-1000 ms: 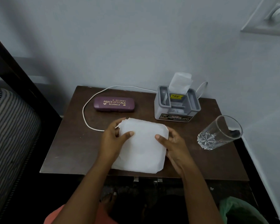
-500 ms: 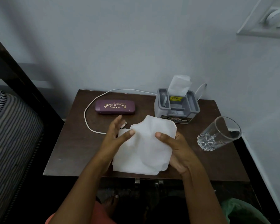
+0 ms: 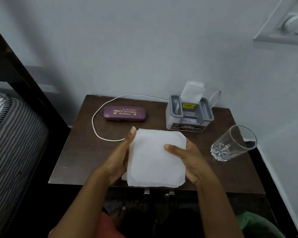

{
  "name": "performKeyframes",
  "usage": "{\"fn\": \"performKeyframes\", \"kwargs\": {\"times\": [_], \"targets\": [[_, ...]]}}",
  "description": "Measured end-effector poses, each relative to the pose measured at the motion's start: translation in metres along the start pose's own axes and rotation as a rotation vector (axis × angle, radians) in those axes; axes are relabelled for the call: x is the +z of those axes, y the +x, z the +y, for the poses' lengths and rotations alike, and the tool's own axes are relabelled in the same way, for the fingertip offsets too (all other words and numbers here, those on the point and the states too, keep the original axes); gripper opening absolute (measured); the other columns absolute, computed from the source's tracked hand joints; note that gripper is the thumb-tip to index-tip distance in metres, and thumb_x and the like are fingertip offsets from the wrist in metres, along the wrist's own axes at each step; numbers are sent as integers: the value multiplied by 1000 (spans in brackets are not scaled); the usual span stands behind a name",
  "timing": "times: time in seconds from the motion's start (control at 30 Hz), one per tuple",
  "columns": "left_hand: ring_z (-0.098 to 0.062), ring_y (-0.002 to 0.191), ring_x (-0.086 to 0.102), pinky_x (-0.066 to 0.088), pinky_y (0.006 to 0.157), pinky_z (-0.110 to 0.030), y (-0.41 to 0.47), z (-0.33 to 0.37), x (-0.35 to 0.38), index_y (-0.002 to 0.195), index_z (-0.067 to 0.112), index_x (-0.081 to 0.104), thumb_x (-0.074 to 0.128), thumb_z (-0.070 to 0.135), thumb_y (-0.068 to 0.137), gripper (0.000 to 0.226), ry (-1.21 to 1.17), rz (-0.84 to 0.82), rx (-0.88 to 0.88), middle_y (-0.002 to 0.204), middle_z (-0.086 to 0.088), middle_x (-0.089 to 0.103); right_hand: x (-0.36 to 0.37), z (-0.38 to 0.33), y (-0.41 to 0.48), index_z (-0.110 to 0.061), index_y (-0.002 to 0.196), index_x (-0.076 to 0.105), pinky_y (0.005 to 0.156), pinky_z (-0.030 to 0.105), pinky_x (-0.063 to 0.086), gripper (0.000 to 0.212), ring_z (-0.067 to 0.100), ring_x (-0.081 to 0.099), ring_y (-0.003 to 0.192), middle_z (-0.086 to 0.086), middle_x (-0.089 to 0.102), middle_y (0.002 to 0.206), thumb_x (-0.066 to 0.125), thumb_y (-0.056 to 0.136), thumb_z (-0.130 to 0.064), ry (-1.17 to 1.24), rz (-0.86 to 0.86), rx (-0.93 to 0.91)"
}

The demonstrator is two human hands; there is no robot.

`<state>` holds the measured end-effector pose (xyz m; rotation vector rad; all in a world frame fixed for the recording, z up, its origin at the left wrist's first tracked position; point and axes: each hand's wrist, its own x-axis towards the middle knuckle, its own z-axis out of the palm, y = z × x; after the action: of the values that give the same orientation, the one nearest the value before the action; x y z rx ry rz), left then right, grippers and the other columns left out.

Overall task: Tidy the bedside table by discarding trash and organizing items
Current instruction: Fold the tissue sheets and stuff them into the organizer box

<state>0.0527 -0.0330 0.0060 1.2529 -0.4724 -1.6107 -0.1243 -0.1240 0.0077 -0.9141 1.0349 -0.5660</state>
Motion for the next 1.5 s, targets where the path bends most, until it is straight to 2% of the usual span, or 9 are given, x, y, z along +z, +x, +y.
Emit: {"fn": "performKeyframes", "kwargs": {"times": [0.2, 0.43, 0.6, 0.7, 0.77, 0.87, 1.13, 1.3, 1.5], "targets": [[-29, 91, 70, 55, 88, -45, 7, -12, 1, 103, 6, 70, 77, 25, 68, 40, 121, 270, 24, 100, -14, 74, 0, 14, 9, -20, 120, 56, 88, 42, 53, 43, 23, 65, 104, 5, 67, 114, 70, 80, -23, -27, 16, 56], [-29, 86, 69, 55, 83, -42, 16, -18, -1, 100, 3, 69, 75, 12, 75, 27, 200, 368, 57, 95, -13, 73, -7, 26, 12, -16, 117, 56, 79, 41, 57, 38, 23, 69, 94, 5, 71, 104, 68, 82, -10, -72, 43, 72], [-32, 95, 68, 52, 91, -44, 20, -22, -9, 105, 2, 68, 64, 24, 85, 29, 140, 338, -23, 100, -16, 72, -3, 30, 13, -15, 123, 54, 77, 36, 55, 49, 20, 66, 94, 4, 67, 110, 73, 78, -12, -239, 180, -39], [-26, 96, 68, 51, 90, -39, 21, -22, -14, 103, 9, 68, 51, 33, 93, 30, 61, 329, -61, 100, -10, 73, 9, 31, 7, -20, 112, 60, 85, 28, 47, 44, 15, 57, 97, -3, 52, 111, 77, 72, -15, -762, 418, -415], [-16, 83, 70, 53, 80, -32, 22, -21, -15, 101, 13, 67, 45, 35, 96, 31, -18, 320, -62, 88, -4, 75, 36, 34, -5, -19, 93, 64, 79, 23, 44, 25, 14, 56, 85, -3, 53, 99, 77, 72, -17, -813, 411, -550], [-11, 58, 70, 55, 58, -24, 24, -21, -11, 90, 13, 67, 40, 42, 96, 39, -113, 267, -106, 67, -2, 74, 75, 44, -20, -19, 85, 59, 67, 21, 46, 18, 11, 53, 78, -5, 51, 90, 73, 75, -25, -776, 205, -422], [-20, 78, 69, 52, 68, -34, 22, -22, -13, 97, 14, 68, 42, 50, 93, 45, -159, 278, -147, 81, -4, 75, 80, 68, -36, -22, 102, 56, 73, 18, 39, 23, 9, 48, 98, -8, 48, 106, 63, 81, -31, -1077, 149, -446], [-18, 79, 68, 55, 61, -31, 22, -23, -10, 97, 12, 64, 40, 38, 97, 36, -209, 309, -128, 85, -5, 73, 74, 68, -39, -18, 97, 67, 76, 17, 41, 14, 10, 53, 94, -3, 58, 103, 58, 88, -25, -1074, 175, -462], [-21, 89, 64, 51, 78, -34, 20, -20, -8, 102, 10, 63, 41, 33, 98, 32, -272, 314, -150, 92, -7, 71, 72, 62, -47, -19, 99, 72, 80, 13, 42, 19, 7, 57, 89, -4, 65, 102, 56, 92, -25, -989, 173, -483]]}}
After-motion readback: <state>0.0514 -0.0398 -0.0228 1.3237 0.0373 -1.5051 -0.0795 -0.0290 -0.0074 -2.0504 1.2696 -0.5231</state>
